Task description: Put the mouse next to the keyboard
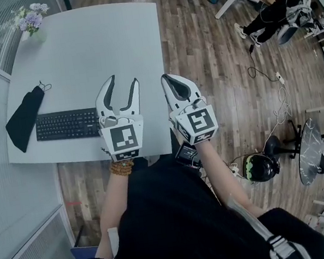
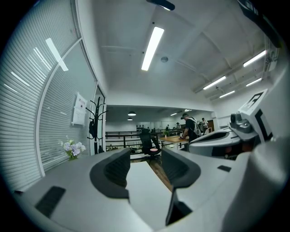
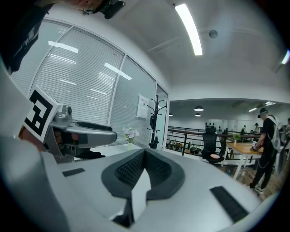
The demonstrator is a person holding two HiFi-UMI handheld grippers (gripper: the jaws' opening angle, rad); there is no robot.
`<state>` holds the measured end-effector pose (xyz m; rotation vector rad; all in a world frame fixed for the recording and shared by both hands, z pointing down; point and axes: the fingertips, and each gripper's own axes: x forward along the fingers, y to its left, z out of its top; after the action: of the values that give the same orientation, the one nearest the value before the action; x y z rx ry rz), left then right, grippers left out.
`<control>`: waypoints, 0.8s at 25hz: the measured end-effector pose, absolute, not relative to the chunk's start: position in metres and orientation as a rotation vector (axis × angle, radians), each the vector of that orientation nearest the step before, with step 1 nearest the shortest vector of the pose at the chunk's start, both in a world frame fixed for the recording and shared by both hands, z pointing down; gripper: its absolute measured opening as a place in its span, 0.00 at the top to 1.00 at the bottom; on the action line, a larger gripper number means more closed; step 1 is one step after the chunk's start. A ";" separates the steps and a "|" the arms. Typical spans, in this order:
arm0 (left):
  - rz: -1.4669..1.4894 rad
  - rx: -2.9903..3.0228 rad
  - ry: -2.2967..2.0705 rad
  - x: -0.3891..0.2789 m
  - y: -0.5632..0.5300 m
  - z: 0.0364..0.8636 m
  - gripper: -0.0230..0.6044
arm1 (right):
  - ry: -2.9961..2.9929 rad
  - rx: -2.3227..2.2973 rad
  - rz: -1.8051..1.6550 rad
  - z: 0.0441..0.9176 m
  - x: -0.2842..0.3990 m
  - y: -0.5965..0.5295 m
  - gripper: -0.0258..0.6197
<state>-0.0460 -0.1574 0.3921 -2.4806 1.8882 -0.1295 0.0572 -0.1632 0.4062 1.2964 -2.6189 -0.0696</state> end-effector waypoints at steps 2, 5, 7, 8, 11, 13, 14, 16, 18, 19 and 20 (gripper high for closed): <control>-0.132 -2.473 1.894 -0.046 -0.157 0.392 0.62 | -2.620 1.294 -0.069 0.406 0.057 -0.162 0.96; -0.133 -2.462 1.905 -0.046 -0.155 0.392 0.64 | -2.625 1.283 -0.072 0.406 0.055 -0.159 0.96; -0.142 -2.454 1.916 -0.047 -0.155 0.393 0.69 | -2.628 1.274 -0.076 0.407 0.054 -0.157 0.96; -0.146 -2.452 1.919 -0.047 -0.155 0.394 0.70 | -2.629 1.273 -0.077 0.406 0.053 -0.157 0.96; -0.155 -2.447 1.927 -0.047 -0.153 0.396 0.74 | -2.631 1.277 -0.076 0.406 0.054 -0.157 0.96; -0.156 -2.449 1.926 -0.046 -0.152 0.398 0.75 | -2.633 1.276 -0.076 0.406 0.055 -0.156 0.96; -0.155 -2.451 1.925 -0.045 -0.152 0.398 0.76 | -2.634 1.272 -0.078 0.405 0.054 -0.156 0.96; -0.145 -2.453 1.924 -0.046 -0.152 0.397 0.77 | -2.641 1.260 -0.082 0.404 0.052 -0.156 0.96; -0.129 -2.456 1.922 -0.046 -0.152 0.396 0.80 | -2.647 1.254 -0.085 0.402 0.049 -0.155 0.96; -0.122 -2.458 1.920 -0.046 -0.152 0.395 0.81 | -2.650 1.255 -0.085 0.401 0.049 -0.155 0.96; -0.117 -2.459 1.917 -0.046 -0.152 0.394 0.82 | -2.652 1.256 -0.085 0.400 0.048 -0.155 0.96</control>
<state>-0.0455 -0.1524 0.3939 -2.4595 1.9171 -0.1172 0.0479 -0.1545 0.4002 1.2557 -2.6516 -0.0848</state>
